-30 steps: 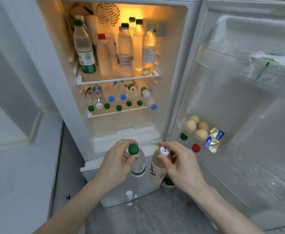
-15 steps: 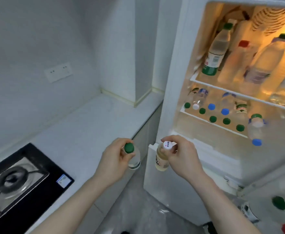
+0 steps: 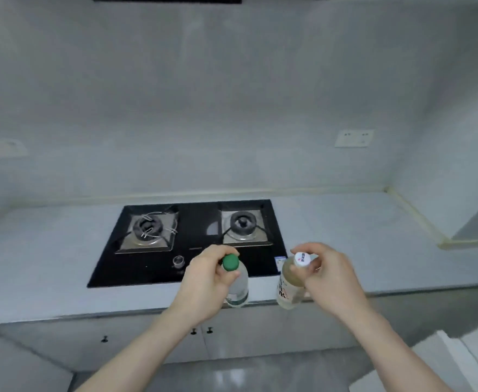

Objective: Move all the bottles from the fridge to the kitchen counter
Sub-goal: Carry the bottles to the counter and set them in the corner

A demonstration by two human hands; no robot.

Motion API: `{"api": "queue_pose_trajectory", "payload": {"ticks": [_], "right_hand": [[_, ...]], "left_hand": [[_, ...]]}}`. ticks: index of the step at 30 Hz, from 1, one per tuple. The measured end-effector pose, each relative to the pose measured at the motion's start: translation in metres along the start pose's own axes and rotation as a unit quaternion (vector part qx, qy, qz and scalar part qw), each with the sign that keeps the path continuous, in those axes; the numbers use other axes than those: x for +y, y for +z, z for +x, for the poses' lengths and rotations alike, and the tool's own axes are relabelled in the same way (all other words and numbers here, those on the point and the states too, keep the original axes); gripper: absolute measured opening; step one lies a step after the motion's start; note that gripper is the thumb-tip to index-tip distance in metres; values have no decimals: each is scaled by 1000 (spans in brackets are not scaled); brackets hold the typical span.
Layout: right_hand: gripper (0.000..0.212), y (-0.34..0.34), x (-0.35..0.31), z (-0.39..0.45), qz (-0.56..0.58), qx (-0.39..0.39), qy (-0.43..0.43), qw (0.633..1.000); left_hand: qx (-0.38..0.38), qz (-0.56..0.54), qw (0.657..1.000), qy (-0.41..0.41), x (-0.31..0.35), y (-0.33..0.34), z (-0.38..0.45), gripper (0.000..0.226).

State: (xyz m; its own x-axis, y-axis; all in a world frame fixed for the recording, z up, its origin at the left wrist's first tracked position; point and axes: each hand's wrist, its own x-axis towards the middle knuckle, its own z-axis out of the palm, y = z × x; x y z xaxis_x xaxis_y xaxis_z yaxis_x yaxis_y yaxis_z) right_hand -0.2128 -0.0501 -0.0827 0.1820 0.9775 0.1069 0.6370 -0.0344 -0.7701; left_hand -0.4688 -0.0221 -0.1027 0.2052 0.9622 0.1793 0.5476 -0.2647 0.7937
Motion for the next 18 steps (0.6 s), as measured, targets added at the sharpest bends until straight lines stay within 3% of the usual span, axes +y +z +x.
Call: {"api": "queue_pose_trajectory", "payload": {"ticks": [9,18], "right_hand": [[28,171,-147,8,24,-153,-138,978],[25,299,-254,-25,41,-249,-224,941]], "left_hand": [[155,50,981,-109,-91,-175,-92,34],[252,50,946,-198,-149,-283,-175,29]]}}
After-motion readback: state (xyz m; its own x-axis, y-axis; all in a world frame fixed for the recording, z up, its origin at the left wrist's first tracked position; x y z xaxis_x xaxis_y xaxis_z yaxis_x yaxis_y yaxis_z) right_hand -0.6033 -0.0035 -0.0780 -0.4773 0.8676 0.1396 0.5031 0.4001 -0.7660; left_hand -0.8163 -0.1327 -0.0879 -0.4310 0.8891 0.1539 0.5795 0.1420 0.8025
